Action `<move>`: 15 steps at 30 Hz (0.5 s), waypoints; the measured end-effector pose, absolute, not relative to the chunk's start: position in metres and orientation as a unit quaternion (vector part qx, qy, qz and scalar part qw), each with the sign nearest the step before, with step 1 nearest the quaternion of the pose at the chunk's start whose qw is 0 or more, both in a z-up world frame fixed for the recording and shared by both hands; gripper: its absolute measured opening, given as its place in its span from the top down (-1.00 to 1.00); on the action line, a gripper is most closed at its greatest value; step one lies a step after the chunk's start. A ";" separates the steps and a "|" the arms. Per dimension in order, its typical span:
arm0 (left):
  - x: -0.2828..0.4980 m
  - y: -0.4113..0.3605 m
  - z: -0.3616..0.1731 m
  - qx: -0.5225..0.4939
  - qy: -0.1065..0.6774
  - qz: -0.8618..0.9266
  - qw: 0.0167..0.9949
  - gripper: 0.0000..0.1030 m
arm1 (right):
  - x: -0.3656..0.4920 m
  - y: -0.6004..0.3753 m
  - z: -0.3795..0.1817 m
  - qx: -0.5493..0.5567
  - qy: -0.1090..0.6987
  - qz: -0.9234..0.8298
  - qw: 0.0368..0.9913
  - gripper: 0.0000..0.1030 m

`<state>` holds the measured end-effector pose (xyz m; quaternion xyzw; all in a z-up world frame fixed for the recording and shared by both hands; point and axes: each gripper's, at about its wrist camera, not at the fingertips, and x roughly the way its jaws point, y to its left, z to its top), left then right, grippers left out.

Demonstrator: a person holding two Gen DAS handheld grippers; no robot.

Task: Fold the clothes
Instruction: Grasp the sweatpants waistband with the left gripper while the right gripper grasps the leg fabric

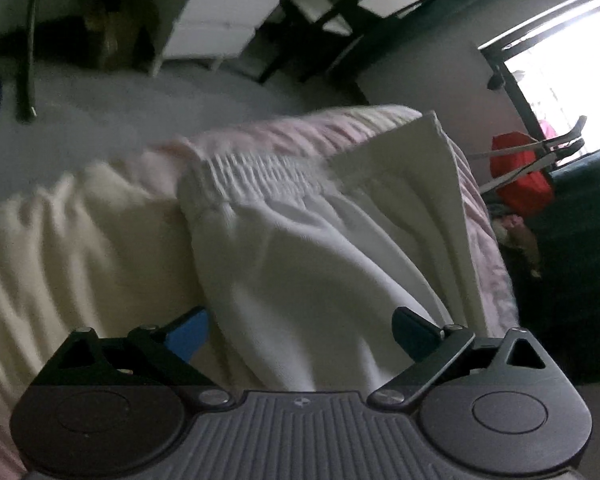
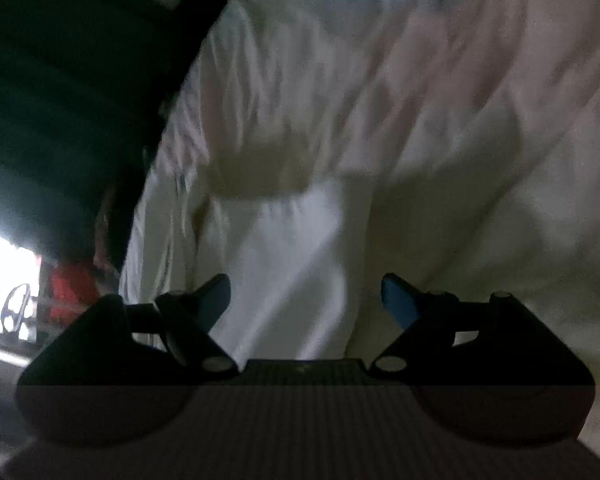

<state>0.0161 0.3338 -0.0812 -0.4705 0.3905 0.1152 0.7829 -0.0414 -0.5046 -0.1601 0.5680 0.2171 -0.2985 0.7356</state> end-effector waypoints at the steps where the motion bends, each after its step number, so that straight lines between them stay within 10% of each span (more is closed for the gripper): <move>1: 0.016 0.333 -0.084 -0.482 0.391 0.104 0.777 -0.89 | -0.036 -0.506 -0.165 0.565 0.228 -0.297 0.735 -0.56; 4: 0.016 0.331 -0.085 -0.486 0.383 0.090 0.780 -0.89 | -0.027 -0.513 -0.176 0.561 0.228 -0.310 0.733 -0.51; 9: 0.018 0.333 -0.089 -0.497 0.372 0.091 0.779 -0.88 | -0.023 -0.517 -0.172 0.531 0.195 -0.318 0.761 0.80; 15: 0.025 0.335 -0.097 -0.500 0.372 0.095 0.776 -0.79 | -0.030 -0.510 -0.147 0.515 0.101 -0.297 0.797 0.87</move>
